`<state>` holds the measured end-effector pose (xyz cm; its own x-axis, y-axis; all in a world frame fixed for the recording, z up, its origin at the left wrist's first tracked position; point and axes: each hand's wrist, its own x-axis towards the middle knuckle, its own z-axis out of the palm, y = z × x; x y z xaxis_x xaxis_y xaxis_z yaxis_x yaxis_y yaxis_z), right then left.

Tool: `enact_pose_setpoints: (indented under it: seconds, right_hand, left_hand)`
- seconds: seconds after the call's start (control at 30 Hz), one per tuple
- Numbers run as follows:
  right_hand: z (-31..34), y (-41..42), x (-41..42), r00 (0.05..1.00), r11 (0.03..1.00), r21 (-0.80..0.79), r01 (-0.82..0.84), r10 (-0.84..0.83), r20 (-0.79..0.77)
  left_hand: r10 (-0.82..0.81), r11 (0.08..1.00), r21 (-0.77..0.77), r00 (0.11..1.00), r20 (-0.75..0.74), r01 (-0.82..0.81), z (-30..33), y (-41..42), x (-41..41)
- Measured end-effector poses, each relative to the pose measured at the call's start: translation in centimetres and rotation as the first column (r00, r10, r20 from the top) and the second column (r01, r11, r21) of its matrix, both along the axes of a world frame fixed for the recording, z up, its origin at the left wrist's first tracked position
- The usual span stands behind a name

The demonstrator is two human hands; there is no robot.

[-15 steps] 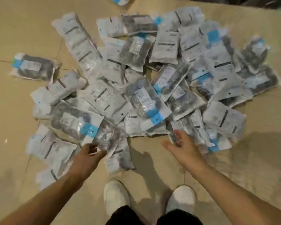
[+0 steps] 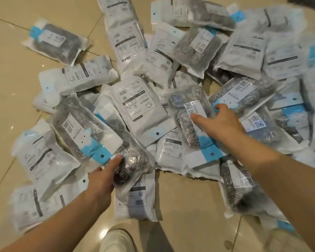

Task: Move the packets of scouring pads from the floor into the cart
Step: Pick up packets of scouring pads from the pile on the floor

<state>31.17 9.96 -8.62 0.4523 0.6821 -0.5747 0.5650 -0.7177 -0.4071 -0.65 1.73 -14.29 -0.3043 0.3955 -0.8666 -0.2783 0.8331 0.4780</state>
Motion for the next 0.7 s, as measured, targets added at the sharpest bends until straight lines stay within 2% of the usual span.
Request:
enact_pose_setpoints:
  seconds: [0.17, 0.37, 0.53, 0.7]
  right_hand:
    - [-0.8, -0.4, -0.7, 0.996, 0.996, -0.038, 0.075, -0.077, -0.052]
    - [-3.0, -3.3, 0.0, 0.885, 0.946, -0.088, 0.311, -0.322, -0.336]
    - [2.8, -8.5, -1.1, 0.819, 0.932, -0.138, 0.335, -0.361, -0.446]
    - [13.9, -15.2, -0.7, 0.752, 0.918, -0.190, 0.347, -0.394, -0.529]
  left_hand:
    - [0.084, 0.996, 0.015, 0.990, 0.117, -0.087, -0.4, -0.1, 0.1]
    - [0.045, 0.998, -0.044, 0.955, 0.294, -0.034, 2.5, -1.2, 1.6]
    - [-0.124, 0.989, -0.034, 0.943, 0.309, 0.141, 7.8, -4.9, 2.2]
    - [-0.417, 0.905, 0.036, 0.865, 0.280, 0.425, 18.8, -8.3, 2.9]
